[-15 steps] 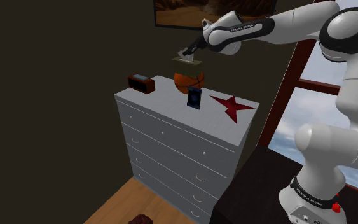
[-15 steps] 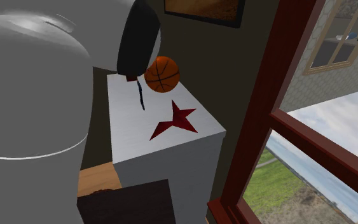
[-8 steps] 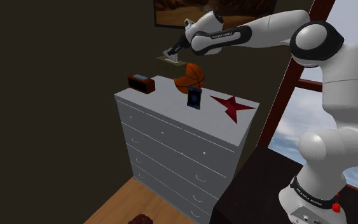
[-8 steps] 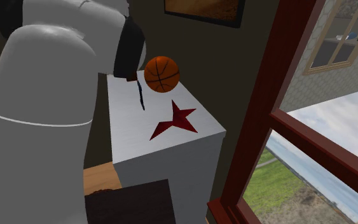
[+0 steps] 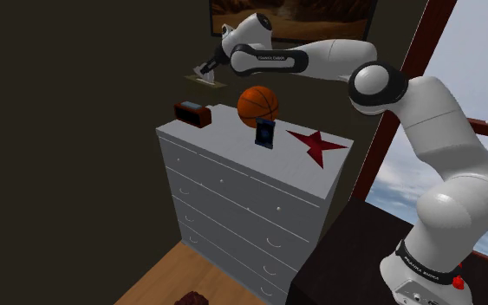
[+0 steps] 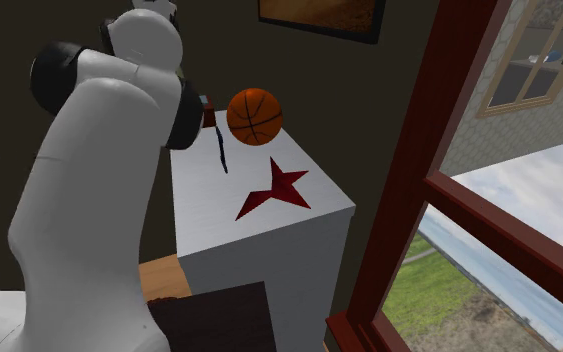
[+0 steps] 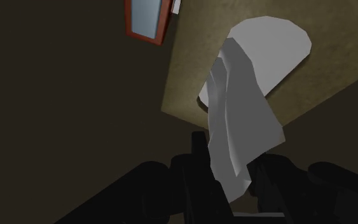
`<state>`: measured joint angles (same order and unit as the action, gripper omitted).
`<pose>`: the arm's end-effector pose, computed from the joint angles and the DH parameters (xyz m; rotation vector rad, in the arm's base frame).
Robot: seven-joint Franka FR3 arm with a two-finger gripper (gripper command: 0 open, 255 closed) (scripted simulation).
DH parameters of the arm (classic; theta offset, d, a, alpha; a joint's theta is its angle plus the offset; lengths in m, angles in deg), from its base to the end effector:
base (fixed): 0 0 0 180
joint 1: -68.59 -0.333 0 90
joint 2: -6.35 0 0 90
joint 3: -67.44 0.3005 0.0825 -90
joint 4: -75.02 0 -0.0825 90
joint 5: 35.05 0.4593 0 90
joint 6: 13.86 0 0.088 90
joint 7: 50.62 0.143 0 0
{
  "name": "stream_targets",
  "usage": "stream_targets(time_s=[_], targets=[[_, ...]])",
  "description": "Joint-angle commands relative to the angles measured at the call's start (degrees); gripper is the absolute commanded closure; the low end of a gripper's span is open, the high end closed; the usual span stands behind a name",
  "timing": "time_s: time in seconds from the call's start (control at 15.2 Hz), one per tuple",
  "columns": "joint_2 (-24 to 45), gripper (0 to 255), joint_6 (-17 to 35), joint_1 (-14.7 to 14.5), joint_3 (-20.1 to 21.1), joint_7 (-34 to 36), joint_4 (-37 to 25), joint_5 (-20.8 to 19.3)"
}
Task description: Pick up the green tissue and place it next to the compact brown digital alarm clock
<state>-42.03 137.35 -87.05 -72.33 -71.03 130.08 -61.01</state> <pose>0.8961 -0.0163 0.5108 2.6481 0.6181 1.4502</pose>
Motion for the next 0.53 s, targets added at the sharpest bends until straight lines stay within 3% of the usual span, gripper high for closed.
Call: stream_targets(time_s=[0.0,0.13,0.46], targets=[[-6.4,255,-4.4,-1.6,4.8,2.3,-8.9,-12.0],[-5.5,255,-2.1,-1.6,2.3,2.3,-6.4,-9.7],[-5.2,255,1.8,-0.4,1.2,3.9,-1.9,-10.4]])
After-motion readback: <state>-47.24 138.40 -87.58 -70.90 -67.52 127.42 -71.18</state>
